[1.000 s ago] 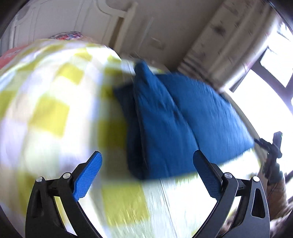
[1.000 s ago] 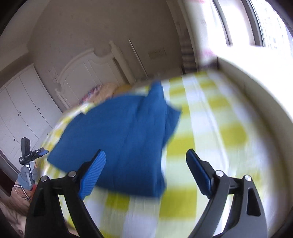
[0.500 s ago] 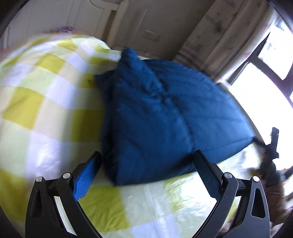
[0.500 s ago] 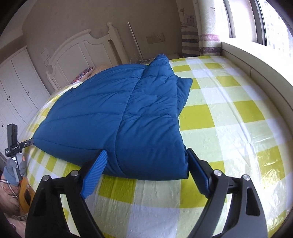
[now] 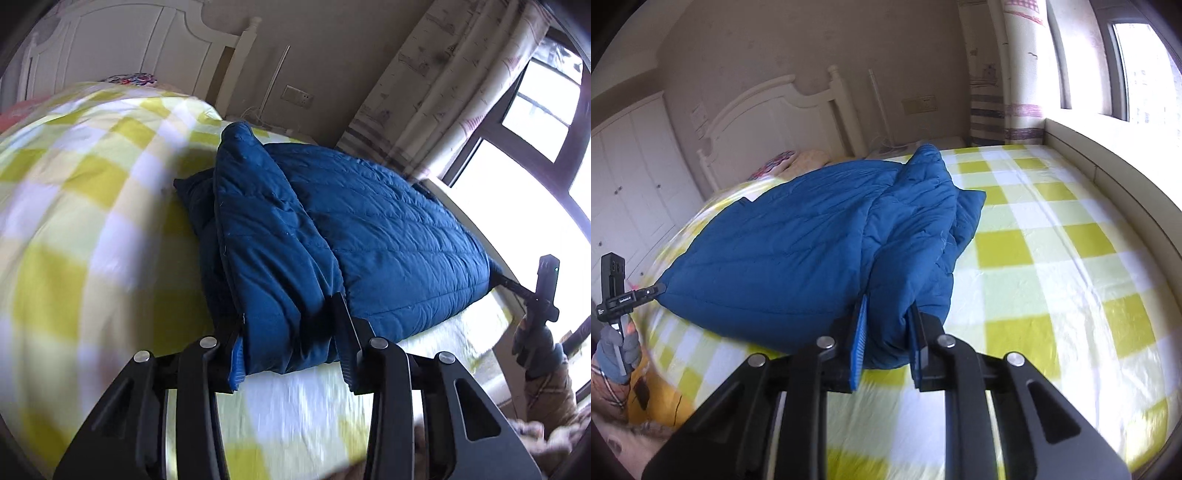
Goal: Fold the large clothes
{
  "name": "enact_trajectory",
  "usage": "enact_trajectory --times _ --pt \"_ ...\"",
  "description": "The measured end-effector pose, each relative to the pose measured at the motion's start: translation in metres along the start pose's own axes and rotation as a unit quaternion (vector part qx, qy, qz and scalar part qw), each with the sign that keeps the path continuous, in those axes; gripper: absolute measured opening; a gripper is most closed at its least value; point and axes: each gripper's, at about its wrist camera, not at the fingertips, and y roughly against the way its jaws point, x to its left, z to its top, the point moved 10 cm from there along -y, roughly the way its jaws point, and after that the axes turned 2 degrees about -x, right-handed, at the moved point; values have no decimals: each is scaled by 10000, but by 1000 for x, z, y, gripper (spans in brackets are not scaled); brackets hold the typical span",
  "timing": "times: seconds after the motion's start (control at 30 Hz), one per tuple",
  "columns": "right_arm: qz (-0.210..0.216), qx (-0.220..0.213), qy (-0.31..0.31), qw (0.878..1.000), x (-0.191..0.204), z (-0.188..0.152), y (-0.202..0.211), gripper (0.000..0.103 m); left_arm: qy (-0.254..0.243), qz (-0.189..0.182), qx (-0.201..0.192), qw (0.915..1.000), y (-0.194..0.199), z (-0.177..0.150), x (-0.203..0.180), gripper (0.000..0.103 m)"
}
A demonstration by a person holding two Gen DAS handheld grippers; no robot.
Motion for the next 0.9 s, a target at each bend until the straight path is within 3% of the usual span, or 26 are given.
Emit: enact_trajectory --times 0.3,0.33,0.37,0.43,0.47,0.53,0.63,0.7,0.8,0.87,0.9 --pt "137 63 -93 9998 16 -64 64 21 110 85 8 9999 48 -52 -1 37" --pt "105 65 -105 9999 14 -66 69 31 120 76 3 9999 49 -52 0 42" --pt "81 77 -137 9998 12 -67 72 37 139 171 -18 9998 52 -51 4 53" --pt "15 42 -227 9997 9 -62 85 54 149 534 -180 9983 67 -42 13 60" --pt "-115 -124 -169 9997 9 -52 98 57 97 770 -350 9964 79 -34 15 76" --pt "-293 -450 16 9986 13 -30 115 78 -182 1079 -886 9900 105 -8 8 99" --pt "-426 -1062 420 9925 34 22 129 99 -799 1346 -1579 9750 122 48 -26 99" --pt "-517 -1496 649 9853 57 63 125 101 -1015 1483 -1692 9690 108 85 -52 99" --pt "-450 -1974 865 9755 95 113 104 101 -986 1519 -1592 9705 66 131 -83 99" --pt "-386 -1816 865 9788 110 136 72 101 -774 1444 -1226 9788 23 150 -95 99" --pt "-341 -1530 838 9841 118 146 45 101 -740 1490 -997 9810 -4 158 -99 99"
